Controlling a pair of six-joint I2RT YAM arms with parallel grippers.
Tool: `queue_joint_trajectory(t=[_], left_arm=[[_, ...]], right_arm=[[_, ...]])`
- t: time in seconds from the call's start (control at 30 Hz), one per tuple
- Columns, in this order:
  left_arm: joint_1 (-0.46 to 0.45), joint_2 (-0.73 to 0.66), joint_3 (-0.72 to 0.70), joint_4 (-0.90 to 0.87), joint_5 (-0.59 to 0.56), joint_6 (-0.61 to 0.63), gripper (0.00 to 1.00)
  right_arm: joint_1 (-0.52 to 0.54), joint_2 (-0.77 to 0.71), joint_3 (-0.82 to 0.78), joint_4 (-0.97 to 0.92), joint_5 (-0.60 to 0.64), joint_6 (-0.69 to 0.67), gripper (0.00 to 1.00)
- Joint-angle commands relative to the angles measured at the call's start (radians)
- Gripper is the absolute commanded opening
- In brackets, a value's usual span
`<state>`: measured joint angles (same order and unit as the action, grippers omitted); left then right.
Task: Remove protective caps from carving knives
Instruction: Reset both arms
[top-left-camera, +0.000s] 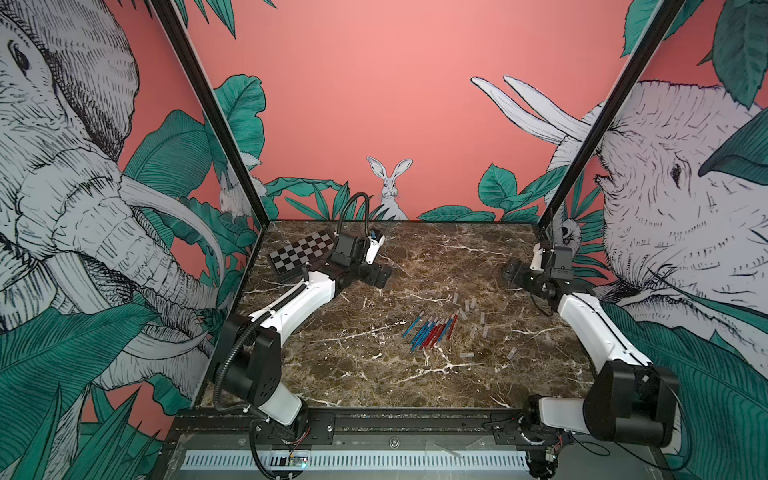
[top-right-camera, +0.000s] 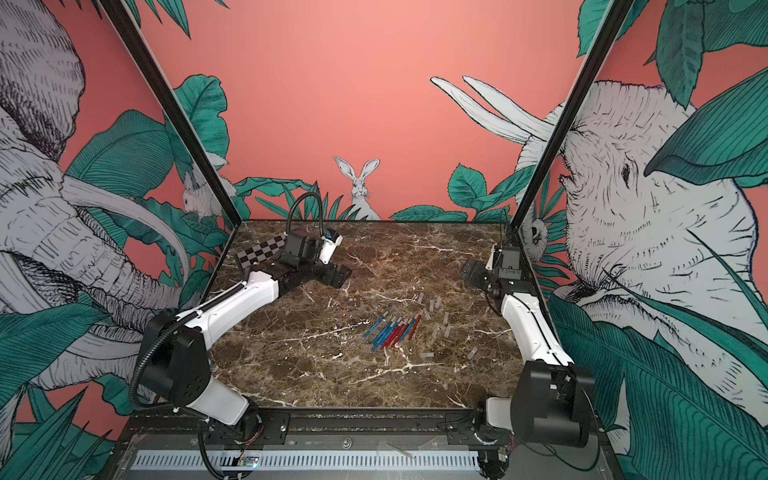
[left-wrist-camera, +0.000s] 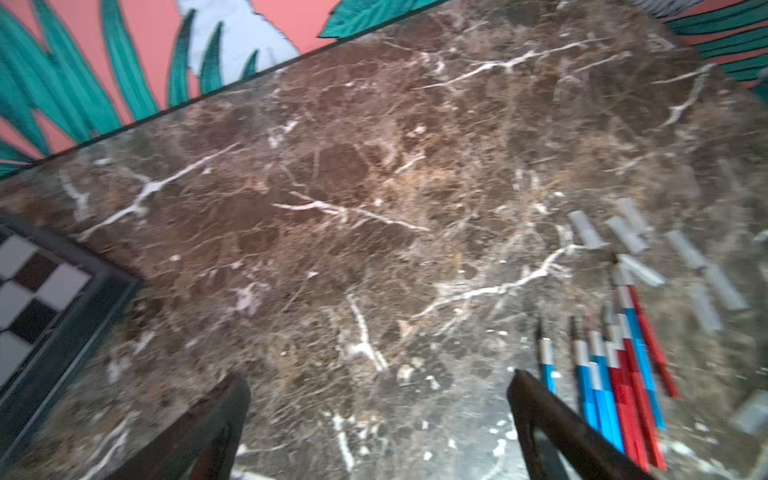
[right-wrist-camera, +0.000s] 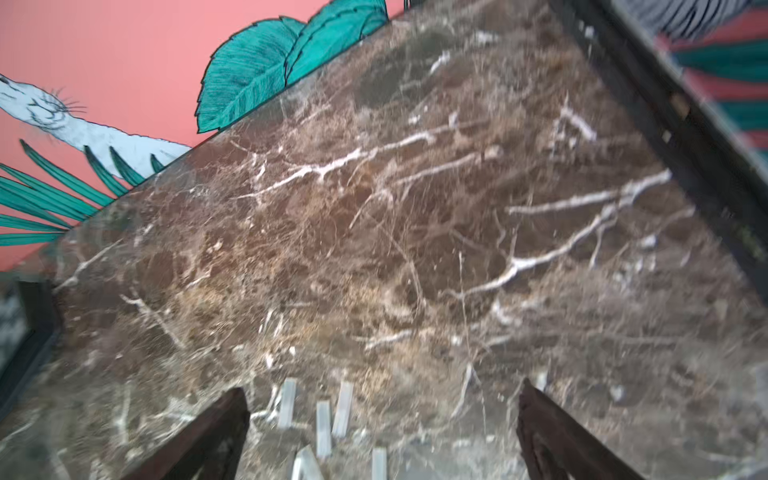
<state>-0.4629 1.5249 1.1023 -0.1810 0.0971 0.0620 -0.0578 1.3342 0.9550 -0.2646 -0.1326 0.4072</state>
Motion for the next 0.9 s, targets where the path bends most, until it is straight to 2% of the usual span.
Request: queue_joint_trajectory(t=[0.0,0.2,0.5,0.67,0.87], left_arm=[[0.017,-0.109,-0.125,0.258,-0.170,0.067,0.99],[0.157,-0.160,-0.315,0.463,-0.174,0.048,0.99],[0.296,-0.147,-0.506,0.663,-0.211,0.038,0.99],[0.350,-0.164,-0.526,0.676,-0.199,0.044,0.99],[0.387,-0.173,-0.570,0.682,-0.188,0.052,0.99]], right_arm=[[0.032,0.038,-0.029,0.151,0.125,-0.108,0.98],[0.046,0.089,-0.139,0.394,0.223,-0.168,0.98],[0.053,0.144,-0.247,0.669,0.248,-0.215,0.98],[0.071,0.132,-0.242,0.630,0.263,-0.243,0.98],[0.104,0.053,-0.311,0.630,0.314,-0.269,0.98]])
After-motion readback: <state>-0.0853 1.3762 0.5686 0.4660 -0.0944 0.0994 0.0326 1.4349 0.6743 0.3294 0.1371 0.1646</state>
